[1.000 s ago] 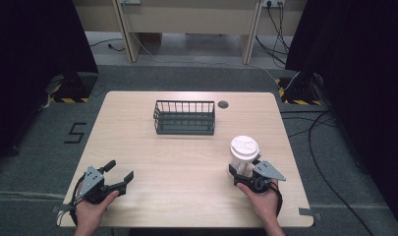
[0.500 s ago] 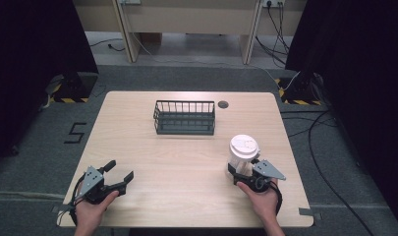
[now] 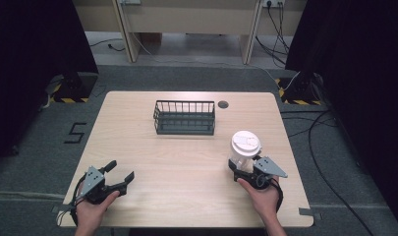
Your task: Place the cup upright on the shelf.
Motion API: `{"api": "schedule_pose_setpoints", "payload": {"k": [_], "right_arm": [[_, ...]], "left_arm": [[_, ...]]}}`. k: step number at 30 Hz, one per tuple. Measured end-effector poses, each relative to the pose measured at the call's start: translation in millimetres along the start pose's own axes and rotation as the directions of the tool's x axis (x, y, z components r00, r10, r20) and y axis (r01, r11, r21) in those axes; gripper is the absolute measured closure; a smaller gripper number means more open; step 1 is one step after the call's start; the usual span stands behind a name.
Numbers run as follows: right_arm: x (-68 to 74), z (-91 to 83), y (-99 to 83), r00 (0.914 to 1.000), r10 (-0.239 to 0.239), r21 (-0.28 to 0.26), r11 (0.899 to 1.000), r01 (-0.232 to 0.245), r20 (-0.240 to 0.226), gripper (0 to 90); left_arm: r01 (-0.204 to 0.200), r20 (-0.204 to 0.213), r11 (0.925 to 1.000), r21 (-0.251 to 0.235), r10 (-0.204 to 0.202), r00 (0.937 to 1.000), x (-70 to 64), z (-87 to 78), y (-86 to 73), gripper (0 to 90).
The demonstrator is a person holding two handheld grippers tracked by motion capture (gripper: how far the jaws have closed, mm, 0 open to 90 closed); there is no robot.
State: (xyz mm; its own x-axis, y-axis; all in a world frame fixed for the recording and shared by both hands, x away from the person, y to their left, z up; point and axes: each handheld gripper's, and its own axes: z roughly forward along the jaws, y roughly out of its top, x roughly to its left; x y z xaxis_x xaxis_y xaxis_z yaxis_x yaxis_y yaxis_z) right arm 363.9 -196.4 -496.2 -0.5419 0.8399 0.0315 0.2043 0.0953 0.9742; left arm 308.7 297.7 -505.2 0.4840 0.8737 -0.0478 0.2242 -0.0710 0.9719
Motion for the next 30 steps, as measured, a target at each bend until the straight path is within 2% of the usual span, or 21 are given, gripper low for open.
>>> {"api": "schedule_pose_setpoints", "payload": {"k": [12, 19, 30], "right_arm": [[0.0, 4.6, 18.0, 0.9994, -0.034, -0.030, 0.999, 0.034, -0.003, 18.3], [-1.6, 9.0, 24.5, 0.9995, -0.030, -0.040, 0.999, 0.030, -0.002, 18.3], [-0.3, 16.6, 39.5, 0.9993, -0.038, -0.061, 0.997, 0.037, -0.005, 18.4]], "left_arm": [[-0.004, 0.002, 1.0000, -0.003, 0.004, 1.0000, 0.0, -1.3, 0.5, 17.1], [-0.016, 0.001, 0.9999, 0.000, 0.016, 0.9999, -1.4, -0.3, 0.9, 17.3], [-0.014, 0.007, 0.9999, 0.006, 0.014, 0.9999, -2.6, 0.2, 0.8, 17.5]]}}
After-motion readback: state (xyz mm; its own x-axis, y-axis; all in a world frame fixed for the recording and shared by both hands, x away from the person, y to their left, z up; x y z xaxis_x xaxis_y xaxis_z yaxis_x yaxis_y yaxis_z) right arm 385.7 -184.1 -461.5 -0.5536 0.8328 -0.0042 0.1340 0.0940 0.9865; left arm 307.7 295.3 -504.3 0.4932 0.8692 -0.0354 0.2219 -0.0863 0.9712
